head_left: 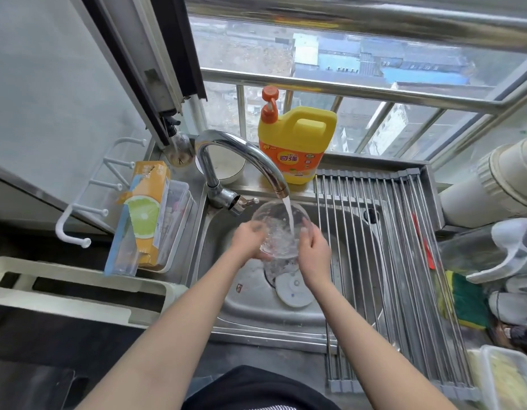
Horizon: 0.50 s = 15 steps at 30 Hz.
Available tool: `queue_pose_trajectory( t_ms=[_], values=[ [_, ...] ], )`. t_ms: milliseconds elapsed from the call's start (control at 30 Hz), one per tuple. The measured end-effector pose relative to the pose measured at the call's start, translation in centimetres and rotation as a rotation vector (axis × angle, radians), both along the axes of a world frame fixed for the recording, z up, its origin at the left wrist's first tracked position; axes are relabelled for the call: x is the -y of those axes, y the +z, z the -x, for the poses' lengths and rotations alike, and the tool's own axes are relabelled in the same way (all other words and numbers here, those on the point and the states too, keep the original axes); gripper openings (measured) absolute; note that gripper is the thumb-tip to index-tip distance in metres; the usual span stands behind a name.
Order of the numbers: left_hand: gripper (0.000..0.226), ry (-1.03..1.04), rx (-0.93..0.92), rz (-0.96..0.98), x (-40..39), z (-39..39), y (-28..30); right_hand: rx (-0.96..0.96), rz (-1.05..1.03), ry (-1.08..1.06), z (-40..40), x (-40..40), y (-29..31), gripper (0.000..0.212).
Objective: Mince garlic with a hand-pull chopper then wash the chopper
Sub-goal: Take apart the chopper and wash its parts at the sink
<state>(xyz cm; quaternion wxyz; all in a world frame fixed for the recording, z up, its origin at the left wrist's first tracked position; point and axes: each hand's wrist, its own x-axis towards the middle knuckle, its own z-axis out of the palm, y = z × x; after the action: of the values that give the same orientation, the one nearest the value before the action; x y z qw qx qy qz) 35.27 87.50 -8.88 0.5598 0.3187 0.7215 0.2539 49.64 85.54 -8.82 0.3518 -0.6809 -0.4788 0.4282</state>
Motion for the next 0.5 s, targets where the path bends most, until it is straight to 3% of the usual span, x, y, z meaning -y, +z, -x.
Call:
queue_pose_trajectory(
  t_ms=[67,133,233,300,367,500],
  values=[
    [0.031,0.133,0.123,0.157,0.4,-0.5,0.6,0.184,0.059,0.036,-0.3,-1.2,0.2,0.037],
    [0.041,0.124,0.047,0.236,0.5,-0.8,0.5,0.177,0.322,0.029,-0.6,-2.1,0.1,0.047],
    [0.061,-0.037,-0.279,0.2,0.7,-0.7,-0.3,-0.023,0.734,0.003,-0.5,-1.6,-0.7,0.046],
    [0.052,-0.222,-0.591,0.066,0.9,-0.6,-0.6,-0.182,0.851,-0.019,0.0,-0.5,-1.4,0.039],
    [0.038,-0.296,-0.71,-0.082,1.2,-0.6,-0.5,-0.333,0.839,-0.065,0.7,0.5,-2.3,0.031],
    [0.023,-0.124,-0.445,-0.281,1.8,0.2,-1.1,-0.258,0.462,-0.049,1.3,0.9,-3.0,0.03]
  ],
)
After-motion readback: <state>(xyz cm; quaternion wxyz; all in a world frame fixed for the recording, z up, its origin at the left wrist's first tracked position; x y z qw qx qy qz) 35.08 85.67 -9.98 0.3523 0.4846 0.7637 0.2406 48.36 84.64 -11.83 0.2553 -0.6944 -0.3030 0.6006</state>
